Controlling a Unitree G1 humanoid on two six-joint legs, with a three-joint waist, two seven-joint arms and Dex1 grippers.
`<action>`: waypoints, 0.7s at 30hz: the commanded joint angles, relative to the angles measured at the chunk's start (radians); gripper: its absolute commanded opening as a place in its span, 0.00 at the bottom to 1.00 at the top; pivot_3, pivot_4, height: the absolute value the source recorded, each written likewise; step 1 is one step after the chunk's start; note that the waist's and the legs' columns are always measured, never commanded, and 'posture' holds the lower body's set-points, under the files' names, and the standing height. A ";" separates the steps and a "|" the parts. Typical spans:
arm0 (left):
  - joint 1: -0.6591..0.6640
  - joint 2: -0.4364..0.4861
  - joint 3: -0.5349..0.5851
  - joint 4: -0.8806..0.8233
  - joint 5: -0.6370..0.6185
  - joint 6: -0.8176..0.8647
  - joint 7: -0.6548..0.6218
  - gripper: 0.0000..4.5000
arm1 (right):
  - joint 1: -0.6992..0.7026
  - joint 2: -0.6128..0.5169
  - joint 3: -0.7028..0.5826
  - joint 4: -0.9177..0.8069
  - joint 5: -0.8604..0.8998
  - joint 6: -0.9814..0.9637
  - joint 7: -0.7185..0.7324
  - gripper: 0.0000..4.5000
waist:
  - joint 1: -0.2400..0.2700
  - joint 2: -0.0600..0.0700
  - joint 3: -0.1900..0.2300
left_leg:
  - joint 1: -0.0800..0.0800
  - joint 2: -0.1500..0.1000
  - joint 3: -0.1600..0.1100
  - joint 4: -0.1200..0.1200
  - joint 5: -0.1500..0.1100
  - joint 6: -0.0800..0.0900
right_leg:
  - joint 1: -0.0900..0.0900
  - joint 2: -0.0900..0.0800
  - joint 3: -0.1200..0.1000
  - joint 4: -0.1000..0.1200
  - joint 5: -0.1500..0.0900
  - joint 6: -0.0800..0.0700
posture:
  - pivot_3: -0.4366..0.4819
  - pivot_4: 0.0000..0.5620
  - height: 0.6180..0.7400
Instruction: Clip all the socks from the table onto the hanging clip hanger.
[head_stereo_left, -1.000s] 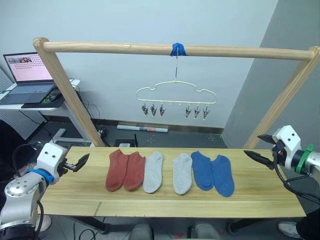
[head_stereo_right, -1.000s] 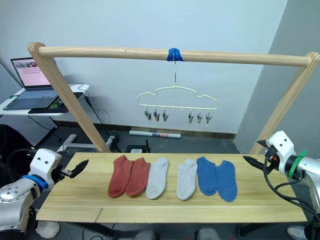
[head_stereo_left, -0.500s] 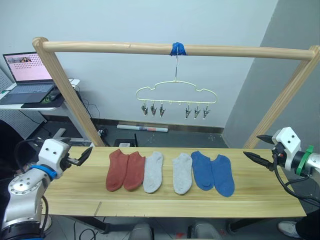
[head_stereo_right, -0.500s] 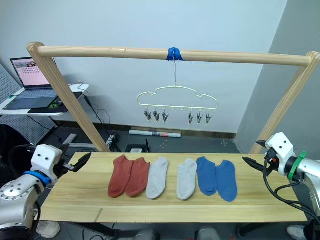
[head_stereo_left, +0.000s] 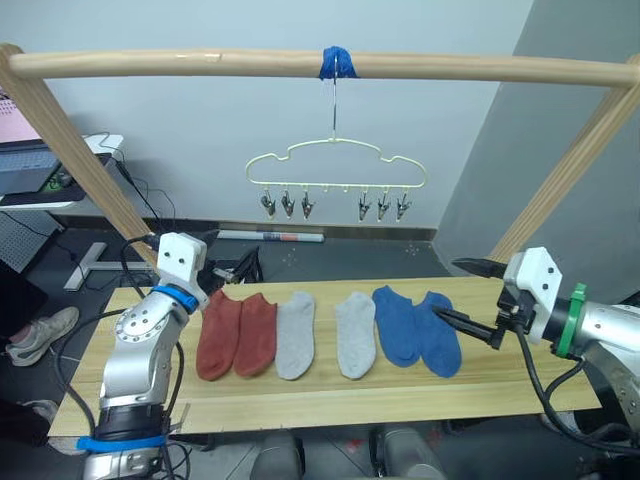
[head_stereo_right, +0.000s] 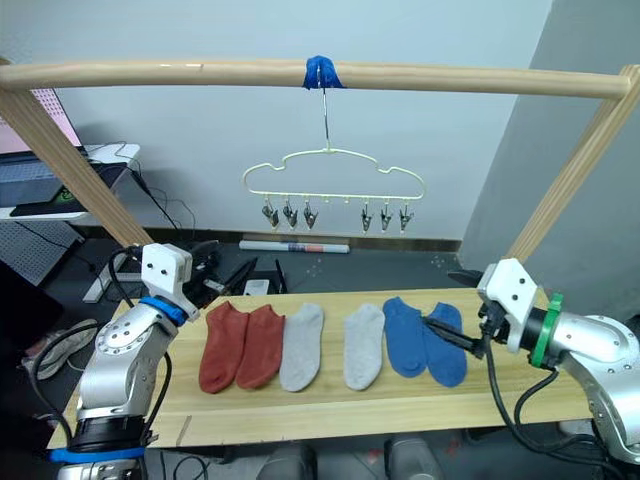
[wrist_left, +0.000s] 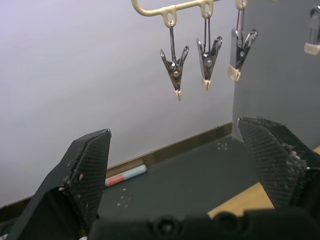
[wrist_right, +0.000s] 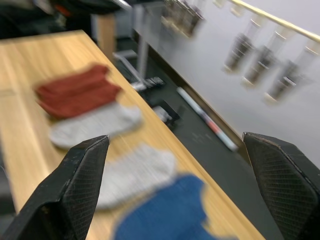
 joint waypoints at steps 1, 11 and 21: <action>-0.039 -0.014 0.010 -0.014 -0.014 0.000 0.033 1.00 | -0.033 0.004 -0.003 -0.076 0.055 0.053 -0.043 0.99 | -0.002 -0.002 0.012 | 0.000 0.000 0.000 0.000 0.000 0.000 | 0.000 0.000 0.000 0.000 0.000 0.000 | 0.21 0.42 1.00; -0.173 -0.095 0.019 0.097 -0.025 -0.039 0.087 0.44 | -0.062 0.028 0.014 -0.104 0.090 0.084 -0.087 1.00 | -0.006 -0.006 0.053 | -0.003 0.000 -0.001 -0.001 0.000 0.000 | -0.002 0.000 -0.001 -0.002 0.002 0.006 | 0.18 0.47 1.00; -0.227 -0.116 0.023 0.146 -0.018 -0.085 0.111 0.44 | -0.092 0.029 0.033 -0.106 0.108 0.096 -0.109 1.00 | -0.021 -0.009 0.072 | -0.004 0.000 -0.001 -0.001 0.000 0.000 | -0.003 0.000 -0.001 -0.003 0.002 0.006 | 0.17 0.48 1.00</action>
